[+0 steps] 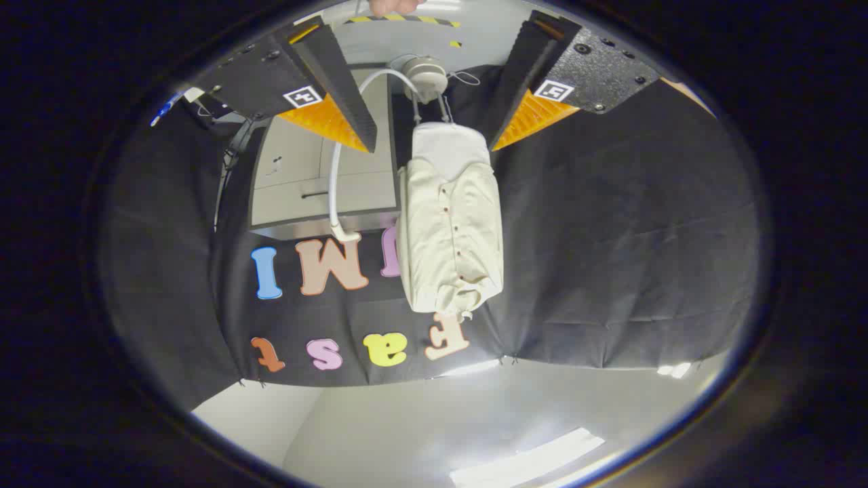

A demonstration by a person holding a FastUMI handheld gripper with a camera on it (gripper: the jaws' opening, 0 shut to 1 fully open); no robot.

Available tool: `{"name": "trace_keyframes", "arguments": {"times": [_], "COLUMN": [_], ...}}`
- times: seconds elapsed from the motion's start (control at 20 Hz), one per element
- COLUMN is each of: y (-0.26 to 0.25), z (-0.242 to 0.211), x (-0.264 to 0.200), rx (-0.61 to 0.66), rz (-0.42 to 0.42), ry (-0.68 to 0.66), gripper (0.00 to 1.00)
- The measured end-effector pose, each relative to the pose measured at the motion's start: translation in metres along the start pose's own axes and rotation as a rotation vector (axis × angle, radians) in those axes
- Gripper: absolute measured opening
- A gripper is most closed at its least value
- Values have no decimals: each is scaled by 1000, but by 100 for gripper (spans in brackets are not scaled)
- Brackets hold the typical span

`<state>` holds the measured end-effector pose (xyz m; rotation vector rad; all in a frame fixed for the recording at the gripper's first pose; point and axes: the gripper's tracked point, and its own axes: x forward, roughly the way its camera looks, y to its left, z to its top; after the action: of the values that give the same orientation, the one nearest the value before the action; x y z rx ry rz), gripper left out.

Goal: Iron the clothes twice with a garment steamer, once on the left side and once on the right side.

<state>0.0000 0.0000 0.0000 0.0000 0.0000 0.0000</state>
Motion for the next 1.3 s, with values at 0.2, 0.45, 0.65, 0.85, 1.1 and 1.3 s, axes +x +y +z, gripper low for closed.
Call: {"name": "trace_keyframes", "arguments": {"times": [0.2, 0.45, 0.65, 0.85, 1.1, 1.3], "y": [1, 8, 15, 21, 20, 14], "z": [-2, -9, -9, -16, -21, -21], "x": [-1, 4, 9, 13, 28, 61], "rx": [-31, -38, -39, -50, 12, -28], "rz": [1, -8, -10, -10, -41, -110], "ry": [-26, -10, -6, 28, 68, 86], "gripper": [97, 97, 97, 97, 97, 97]}}
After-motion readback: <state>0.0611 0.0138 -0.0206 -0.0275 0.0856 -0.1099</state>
